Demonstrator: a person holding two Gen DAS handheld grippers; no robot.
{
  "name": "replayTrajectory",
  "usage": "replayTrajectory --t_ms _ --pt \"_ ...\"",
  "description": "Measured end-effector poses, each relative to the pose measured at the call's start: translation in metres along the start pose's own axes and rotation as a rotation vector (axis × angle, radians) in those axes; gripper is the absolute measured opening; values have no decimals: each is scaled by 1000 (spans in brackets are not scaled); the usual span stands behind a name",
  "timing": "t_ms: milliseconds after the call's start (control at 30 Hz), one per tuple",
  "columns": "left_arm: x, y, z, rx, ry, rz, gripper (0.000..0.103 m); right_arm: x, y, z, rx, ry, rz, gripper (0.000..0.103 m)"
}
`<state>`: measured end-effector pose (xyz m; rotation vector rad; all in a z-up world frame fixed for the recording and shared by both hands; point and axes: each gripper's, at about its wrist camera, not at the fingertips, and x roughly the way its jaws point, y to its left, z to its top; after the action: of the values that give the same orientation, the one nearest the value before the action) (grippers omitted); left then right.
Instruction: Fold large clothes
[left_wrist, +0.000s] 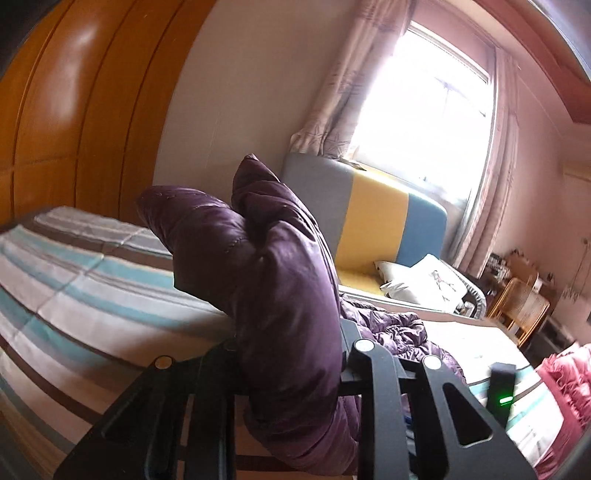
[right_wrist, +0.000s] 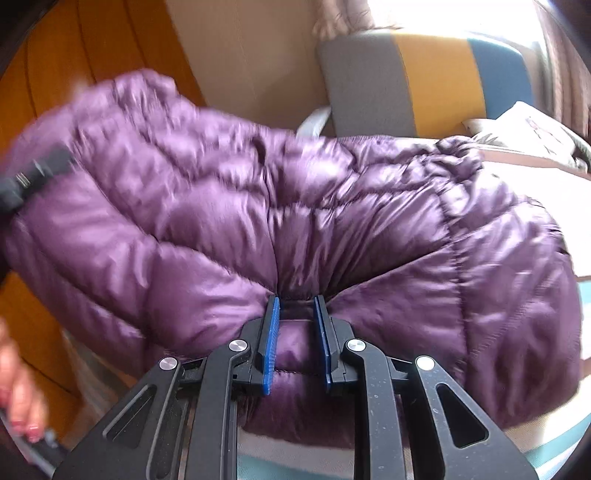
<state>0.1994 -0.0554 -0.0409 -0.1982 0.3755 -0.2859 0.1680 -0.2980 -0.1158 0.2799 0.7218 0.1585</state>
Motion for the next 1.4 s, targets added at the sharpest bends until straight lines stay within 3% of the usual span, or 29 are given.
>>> replayTrajectory --t_ms 100,233,400,467,667,1067,1400 --pt "1 -5 6 26 0 21 23 -34 -25 5 74 -99 -45 20" --pt "4 -22 10 78 -1 47 23 -72 -77 5 202 -182 -182 20" --pt "4 -58 11 211 -26 63 24 -83 -136 -10 331 -140 -324 20" --pt "4 -74 10 268 -35 55 24 -80 -150 -15 352 -115 -337 20" --pt "9 -110 5 368 -23 5 25 -71 -147 -24 327 -90 -348 20" --pt "31 -176 -21 506 45 -118 25 -86 -146 -34 287 -109 -466 20" --pt "53 -210 -62 592 134 -180 25 -87 -155 -37 334 -105 -456 20"
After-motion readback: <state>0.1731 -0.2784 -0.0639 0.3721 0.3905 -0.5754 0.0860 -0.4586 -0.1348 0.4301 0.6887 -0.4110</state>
